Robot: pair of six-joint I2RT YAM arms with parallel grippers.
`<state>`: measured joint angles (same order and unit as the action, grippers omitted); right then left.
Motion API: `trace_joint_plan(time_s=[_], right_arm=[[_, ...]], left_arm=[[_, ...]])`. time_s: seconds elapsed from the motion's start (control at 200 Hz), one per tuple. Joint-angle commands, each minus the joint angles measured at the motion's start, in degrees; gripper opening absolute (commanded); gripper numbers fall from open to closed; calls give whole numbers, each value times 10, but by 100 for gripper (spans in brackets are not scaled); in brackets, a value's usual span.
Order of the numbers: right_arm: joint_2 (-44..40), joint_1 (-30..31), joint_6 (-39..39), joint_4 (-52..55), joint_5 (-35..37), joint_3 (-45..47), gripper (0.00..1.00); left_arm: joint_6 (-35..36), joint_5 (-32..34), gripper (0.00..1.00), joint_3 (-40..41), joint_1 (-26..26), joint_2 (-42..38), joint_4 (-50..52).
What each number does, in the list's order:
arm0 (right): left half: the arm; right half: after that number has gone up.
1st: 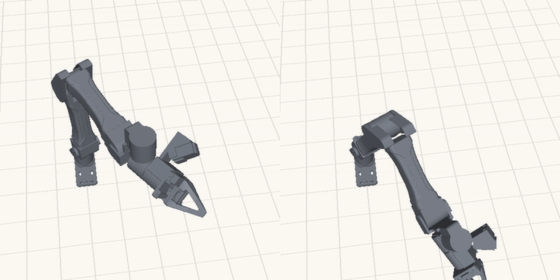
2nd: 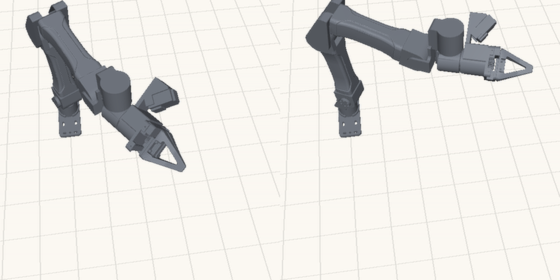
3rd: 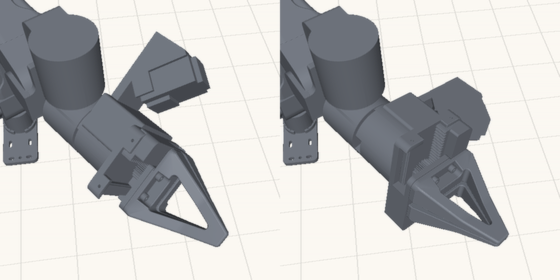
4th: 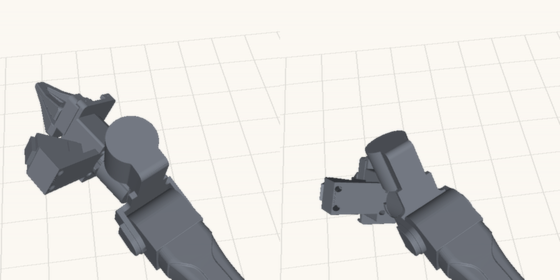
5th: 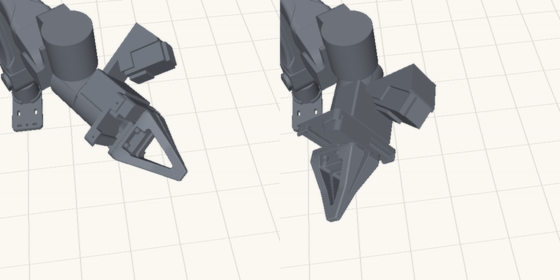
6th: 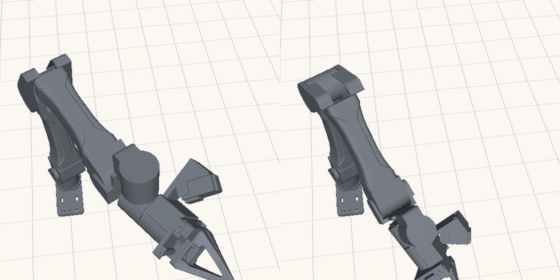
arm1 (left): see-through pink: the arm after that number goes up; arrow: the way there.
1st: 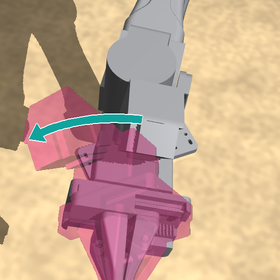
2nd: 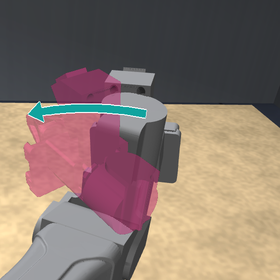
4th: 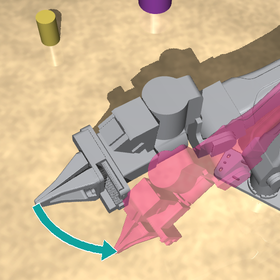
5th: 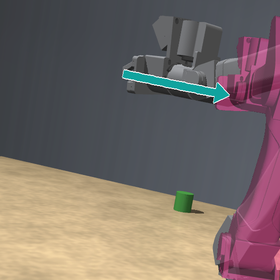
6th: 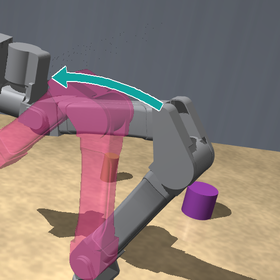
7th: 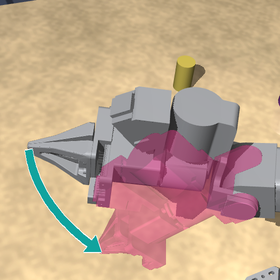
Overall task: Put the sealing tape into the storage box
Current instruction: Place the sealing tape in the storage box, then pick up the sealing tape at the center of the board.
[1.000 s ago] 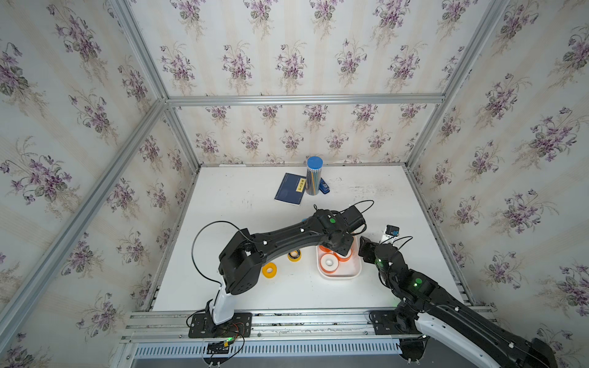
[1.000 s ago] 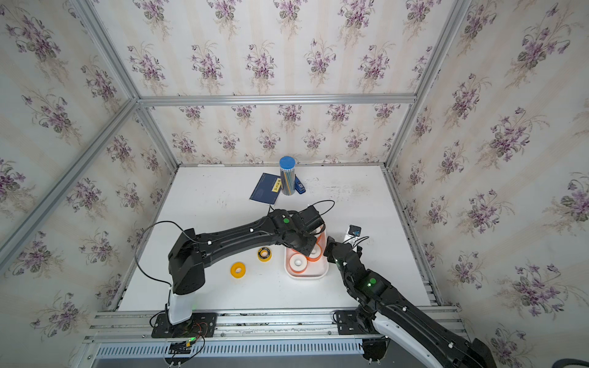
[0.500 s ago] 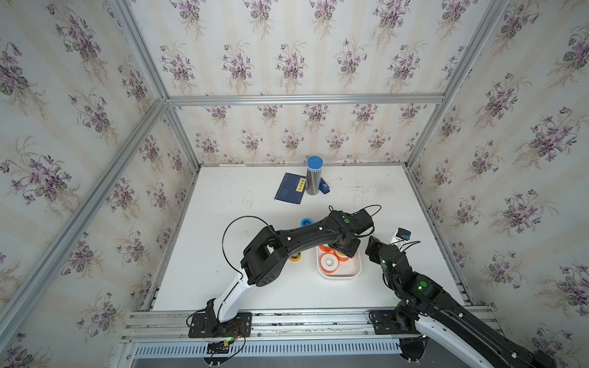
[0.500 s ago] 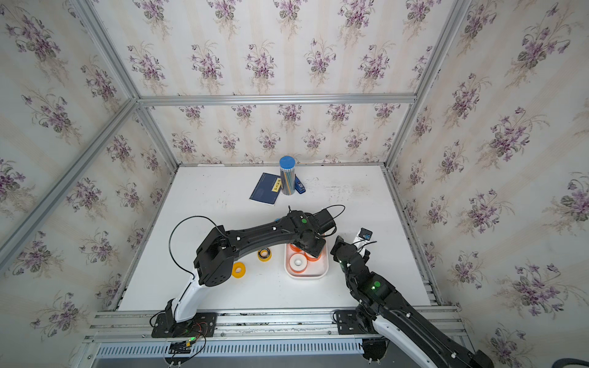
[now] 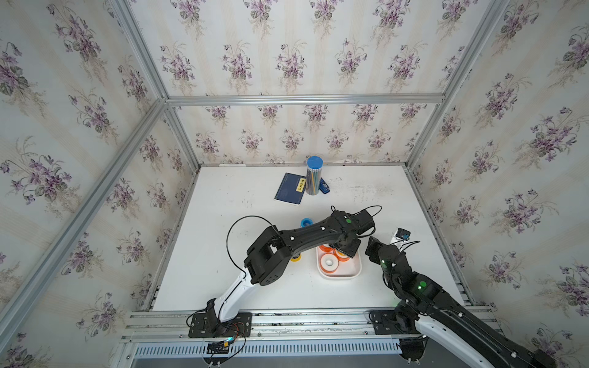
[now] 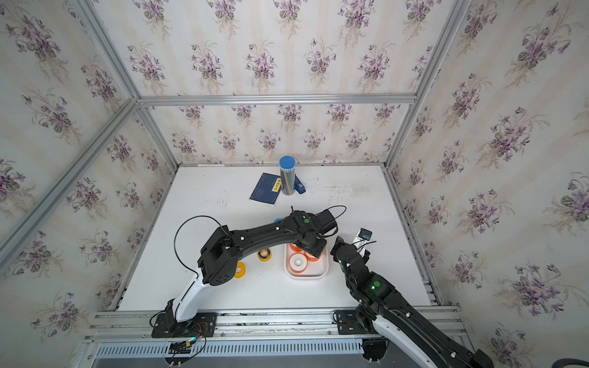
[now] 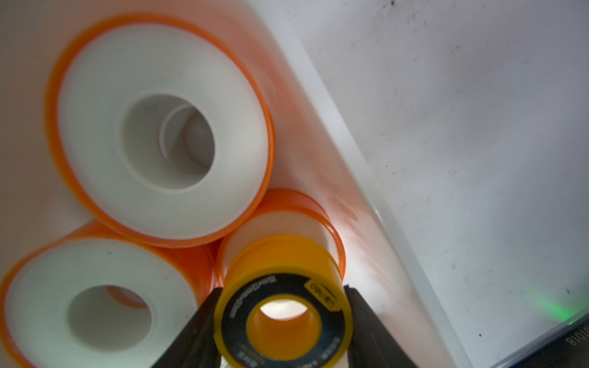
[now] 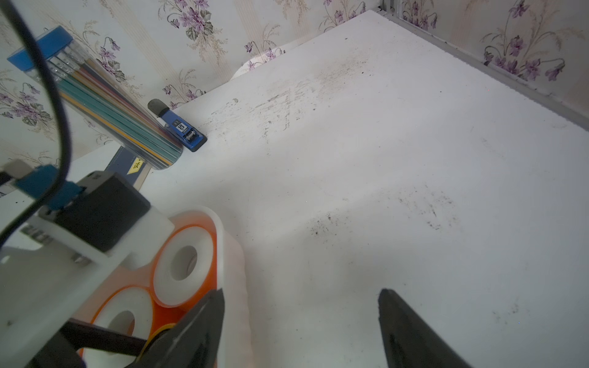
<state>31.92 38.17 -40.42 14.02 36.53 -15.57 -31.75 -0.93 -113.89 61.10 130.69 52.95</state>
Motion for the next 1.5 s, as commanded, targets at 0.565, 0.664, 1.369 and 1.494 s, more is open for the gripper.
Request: trace_joint_plan(time_s=[0.565, 0.664, 1.369, 1.494], right_arm=[[3, 0, 7, -11, -3, 0, 81], [3, 0, 7, -11, -3, 0, 81], [127, 1, 170, -48, -234, -155, 80], [287, 40, 204, 4, -255, -291, 79]], left_arm=[[5, 24, 63, -13, 16, -19, 24], [5, 32, 63, -12, 18, -32, 28], [3, 127, 63, 363, -71, -459, 38], [0, 135, 61, 456, -114, -579, 47]])
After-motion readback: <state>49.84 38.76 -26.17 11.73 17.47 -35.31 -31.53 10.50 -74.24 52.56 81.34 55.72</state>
